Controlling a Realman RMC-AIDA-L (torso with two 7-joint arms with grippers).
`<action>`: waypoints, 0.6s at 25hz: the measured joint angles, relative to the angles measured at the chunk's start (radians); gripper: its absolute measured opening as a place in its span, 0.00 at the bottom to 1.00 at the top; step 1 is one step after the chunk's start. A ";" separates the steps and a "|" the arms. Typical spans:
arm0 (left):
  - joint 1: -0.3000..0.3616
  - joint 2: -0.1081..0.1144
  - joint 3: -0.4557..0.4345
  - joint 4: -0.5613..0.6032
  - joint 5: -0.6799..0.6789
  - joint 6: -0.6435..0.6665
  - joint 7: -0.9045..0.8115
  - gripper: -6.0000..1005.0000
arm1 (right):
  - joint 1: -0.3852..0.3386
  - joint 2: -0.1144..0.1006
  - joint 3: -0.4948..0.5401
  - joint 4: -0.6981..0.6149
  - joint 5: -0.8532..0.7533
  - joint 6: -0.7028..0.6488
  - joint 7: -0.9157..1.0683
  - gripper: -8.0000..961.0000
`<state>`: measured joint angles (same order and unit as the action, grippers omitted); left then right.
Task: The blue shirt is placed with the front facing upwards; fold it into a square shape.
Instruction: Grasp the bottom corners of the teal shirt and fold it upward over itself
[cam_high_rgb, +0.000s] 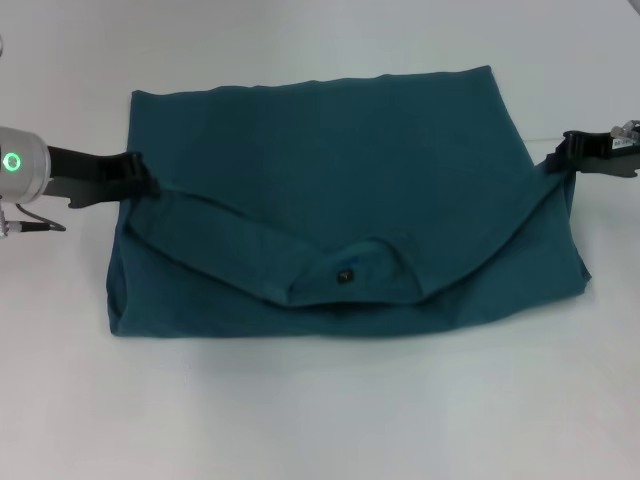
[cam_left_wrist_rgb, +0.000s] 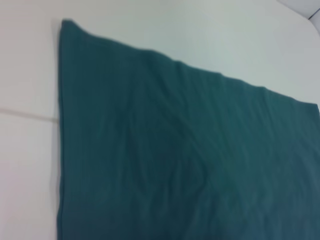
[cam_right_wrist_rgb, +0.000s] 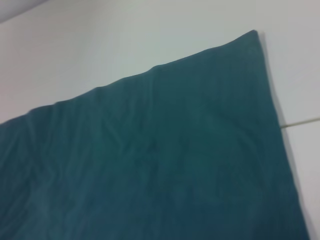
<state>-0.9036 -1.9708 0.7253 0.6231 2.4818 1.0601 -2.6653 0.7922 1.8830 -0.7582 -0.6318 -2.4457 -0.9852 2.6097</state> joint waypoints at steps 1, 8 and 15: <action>-0.003 -0.002 0.004 -0.001 0.000 -0.012 0.003 0.03 | 0.005 0.003 0.000 0.001 -0.012 0.015 0.000 0.01; -0.010 -0.004 0.019 -0.007 0.007 -0.110 -0.017 0.03 | 0.017 0.004 0.005 0.001 -0.021 0.108 0.004 0.01; -0.010 -0.002 0.020 -0.008 0.027 -0.176 -0.009 0.03 | 0.062 0.001 -0.011 0.054 -0.032 0.195 0.001 0.01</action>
<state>-0.9137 -1.9730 0.7452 0.6148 2.5086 0.8840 -2.6742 0.8544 1.8839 -0.7691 -0.5774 -2.4773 -0.7902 2.6106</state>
